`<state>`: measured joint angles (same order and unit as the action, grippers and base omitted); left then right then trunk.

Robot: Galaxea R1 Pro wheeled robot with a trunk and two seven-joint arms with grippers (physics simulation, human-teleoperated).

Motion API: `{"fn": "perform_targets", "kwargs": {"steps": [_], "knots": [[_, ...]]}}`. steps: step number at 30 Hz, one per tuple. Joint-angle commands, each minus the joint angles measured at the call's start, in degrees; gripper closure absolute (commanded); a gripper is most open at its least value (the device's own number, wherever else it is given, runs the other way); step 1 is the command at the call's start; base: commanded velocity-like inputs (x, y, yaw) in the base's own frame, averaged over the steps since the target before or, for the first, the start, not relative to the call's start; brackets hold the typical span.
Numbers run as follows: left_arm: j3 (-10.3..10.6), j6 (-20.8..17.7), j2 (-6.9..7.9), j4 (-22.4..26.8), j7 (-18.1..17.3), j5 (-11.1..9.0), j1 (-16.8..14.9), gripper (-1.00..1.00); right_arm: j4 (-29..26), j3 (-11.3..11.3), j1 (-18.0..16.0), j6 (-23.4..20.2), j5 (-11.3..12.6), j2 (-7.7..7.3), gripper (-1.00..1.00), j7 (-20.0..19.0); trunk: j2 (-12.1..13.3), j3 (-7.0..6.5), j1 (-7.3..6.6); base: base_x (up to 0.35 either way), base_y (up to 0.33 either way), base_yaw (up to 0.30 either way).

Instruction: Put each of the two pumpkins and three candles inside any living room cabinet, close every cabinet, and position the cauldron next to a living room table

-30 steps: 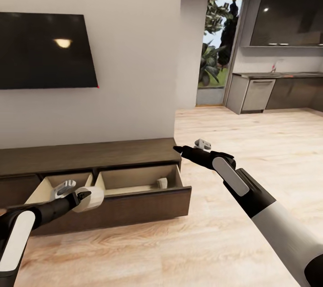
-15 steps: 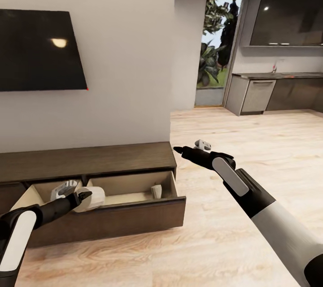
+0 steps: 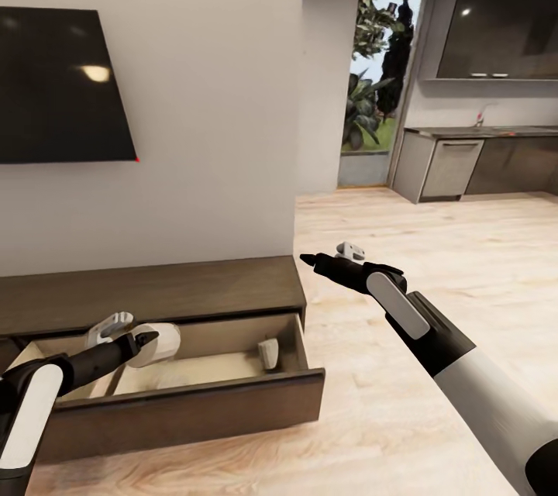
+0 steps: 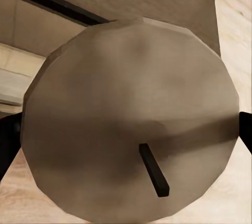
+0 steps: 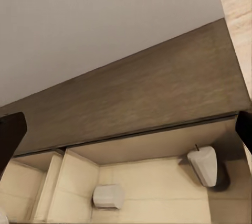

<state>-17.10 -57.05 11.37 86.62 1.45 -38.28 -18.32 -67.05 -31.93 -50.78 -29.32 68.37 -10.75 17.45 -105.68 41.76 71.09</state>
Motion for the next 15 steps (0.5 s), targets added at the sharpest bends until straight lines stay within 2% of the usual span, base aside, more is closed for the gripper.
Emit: {"fn": "perform_targets", "kwargs": {"steps": [1,5,12,15], "knots": [[-0.04,-0.26,-0.01,0.03,0.22,-0.52,-0.05,1.0,-0.1,-0.15,-0.06,0.05,0.61,-0.06,-1.0,0.57,-0.03,0.06,0.03,0.327,0.0,0.0],[-0.04,-0.26,0.03,-0.02,0.22,-0.51,-0.05,1.0,-0.09,-0.15,-0.07,0.05,0.62,-0.06,-1.0,0.57,-0.03,0.06,0.03,0.217,-0.01,0.0],[-0.08,-0.19,0.03,-0.37,0.66,-0.46,-0.05,1.0,-0.09,-0.15,-0.06,0.05,0.63,-0.06,-1.0,0.57,-0.03,0.06,0.03,0.025,-0.001,0.0],[0.07,-0.17,-0.2,-0.45,5.31,-0.62,-0.05,1.0,-0.09,-0.15,-0.07,0.05,0.69,-0.06,-1.0,0.57,-0.03,0.06,0.03,0.001,0.0,0.0]]}}
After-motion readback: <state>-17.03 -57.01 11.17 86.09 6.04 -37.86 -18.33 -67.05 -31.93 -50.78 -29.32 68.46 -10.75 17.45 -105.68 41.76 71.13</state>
